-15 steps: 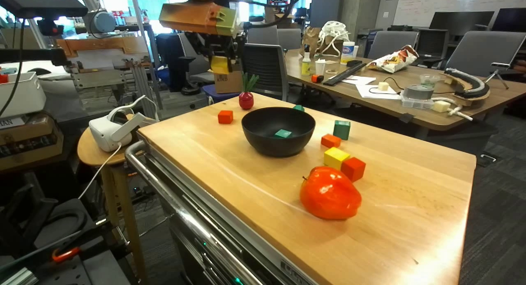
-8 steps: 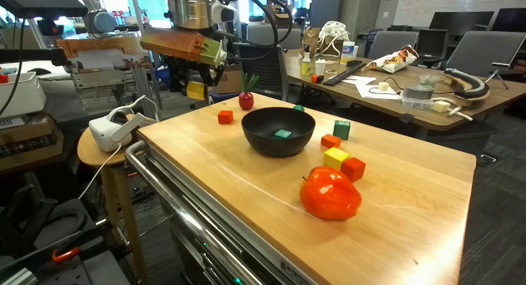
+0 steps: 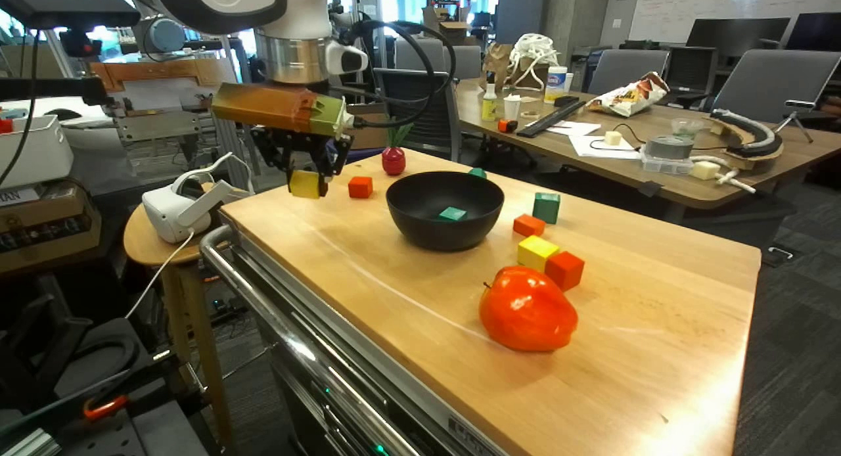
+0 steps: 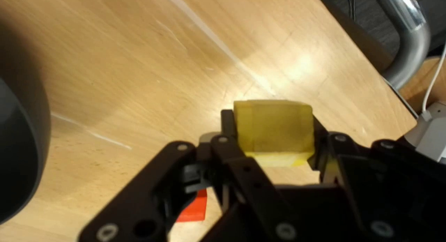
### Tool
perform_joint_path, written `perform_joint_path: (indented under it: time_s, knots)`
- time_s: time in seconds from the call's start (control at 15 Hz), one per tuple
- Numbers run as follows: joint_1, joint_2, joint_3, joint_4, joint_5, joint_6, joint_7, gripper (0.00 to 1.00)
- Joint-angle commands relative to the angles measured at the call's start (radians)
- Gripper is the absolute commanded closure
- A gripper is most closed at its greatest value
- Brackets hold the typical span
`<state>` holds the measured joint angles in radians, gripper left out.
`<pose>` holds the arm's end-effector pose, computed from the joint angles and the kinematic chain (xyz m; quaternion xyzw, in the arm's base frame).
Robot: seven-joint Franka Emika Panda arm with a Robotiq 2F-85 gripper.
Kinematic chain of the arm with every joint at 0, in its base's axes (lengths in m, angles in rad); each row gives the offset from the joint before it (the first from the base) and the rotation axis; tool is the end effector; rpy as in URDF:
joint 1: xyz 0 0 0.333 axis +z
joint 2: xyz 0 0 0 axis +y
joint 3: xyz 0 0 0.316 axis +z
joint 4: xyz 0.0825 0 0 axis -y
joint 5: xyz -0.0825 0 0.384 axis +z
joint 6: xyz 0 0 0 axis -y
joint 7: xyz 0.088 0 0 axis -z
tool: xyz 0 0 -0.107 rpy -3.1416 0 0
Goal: Remove the contents of the black bowl one by one and place them on the table, then move the apple forward
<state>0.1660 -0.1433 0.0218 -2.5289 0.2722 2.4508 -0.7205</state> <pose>0.4468 0.0849 0.3337 -0.9346 -0.3430 -0.0545 0.0766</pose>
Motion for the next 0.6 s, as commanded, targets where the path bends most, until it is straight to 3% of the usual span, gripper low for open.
perform_joint_path:
  time_s: [0.0,0.33,0.47,0.53]
  knots:
    - [-0.014,0.021,0.033,-0.019,-0.127,0.050,0.091,0.79]
    - [-0.016,0.065,0.038,-0.002,-0.243,0.027,0.162,0.77]
    - [-0.017,0.067,0.034,0.005,-0.234,0.027,0.160,0.29]
    - [-0.020,0.065,0.032,0.007,-0.229,0.033,0.160,0.26]
